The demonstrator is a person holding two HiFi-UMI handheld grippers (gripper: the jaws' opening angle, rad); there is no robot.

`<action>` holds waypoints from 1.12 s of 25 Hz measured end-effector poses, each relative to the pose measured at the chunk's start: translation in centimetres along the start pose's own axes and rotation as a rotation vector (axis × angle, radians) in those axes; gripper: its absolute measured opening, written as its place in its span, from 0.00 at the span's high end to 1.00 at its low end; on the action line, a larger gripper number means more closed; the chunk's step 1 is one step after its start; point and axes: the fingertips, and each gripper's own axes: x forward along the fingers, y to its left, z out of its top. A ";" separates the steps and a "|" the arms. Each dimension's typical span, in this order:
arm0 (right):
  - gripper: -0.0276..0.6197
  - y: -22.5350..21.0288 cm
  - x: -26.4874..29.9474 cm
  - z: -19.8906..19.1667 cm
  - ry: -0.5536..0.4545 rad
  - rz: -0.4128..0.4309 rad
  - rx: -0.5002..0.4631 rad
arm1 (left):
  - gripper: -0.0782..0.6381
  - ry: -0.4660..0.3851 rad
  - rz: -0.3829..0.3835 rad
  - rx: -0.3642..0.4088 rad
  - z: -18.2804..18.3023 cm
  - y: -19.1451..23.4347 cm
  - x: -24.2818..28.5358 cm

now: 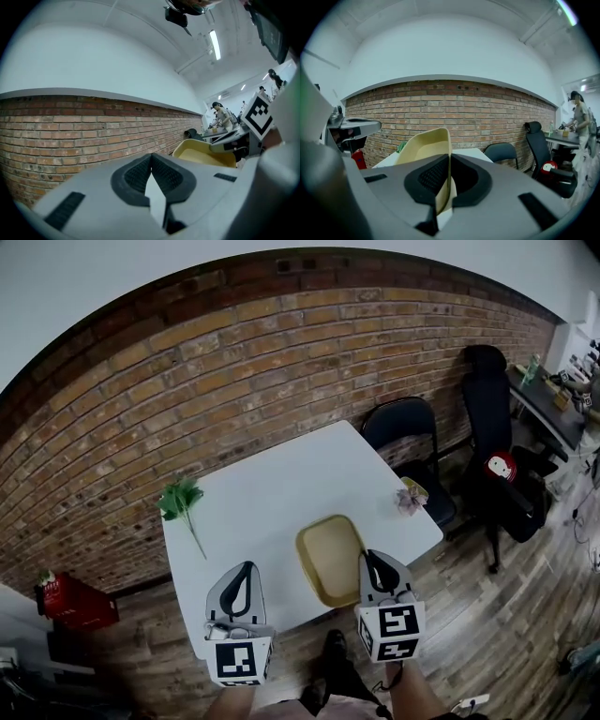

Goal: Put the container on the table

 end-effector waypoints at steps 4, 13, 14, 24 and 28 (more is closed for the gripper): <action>0.94 -2.9 3.6 0.7 0.001 0.032 0.012 | 0.88 0.023 0.035 0.043 0.5 -0.1 3.9; 0.94 -5.7 8.7 5.7 -0.063 0.108 -0.014 | 0.88 -0.027 0.131 0.047 4.0 0.6 7.9; 0.94 -5.7 9.1 6.3 -0.072 0.114 -0.021 | 0.88 -0.037 0.140 0.045 4.4 0.8 8.1; 0.94 -3.9 13.1 9.4 -0.098 0.149 -0.084 | 0.88 -0.064 0.217 0.008 3.8 4.6 8.9; 0.94 -2.5 15.4 9.6 -0.084 0.159 -0.096 | 0.88 -0.059 0.222 0.010 3.0 6.6 10.1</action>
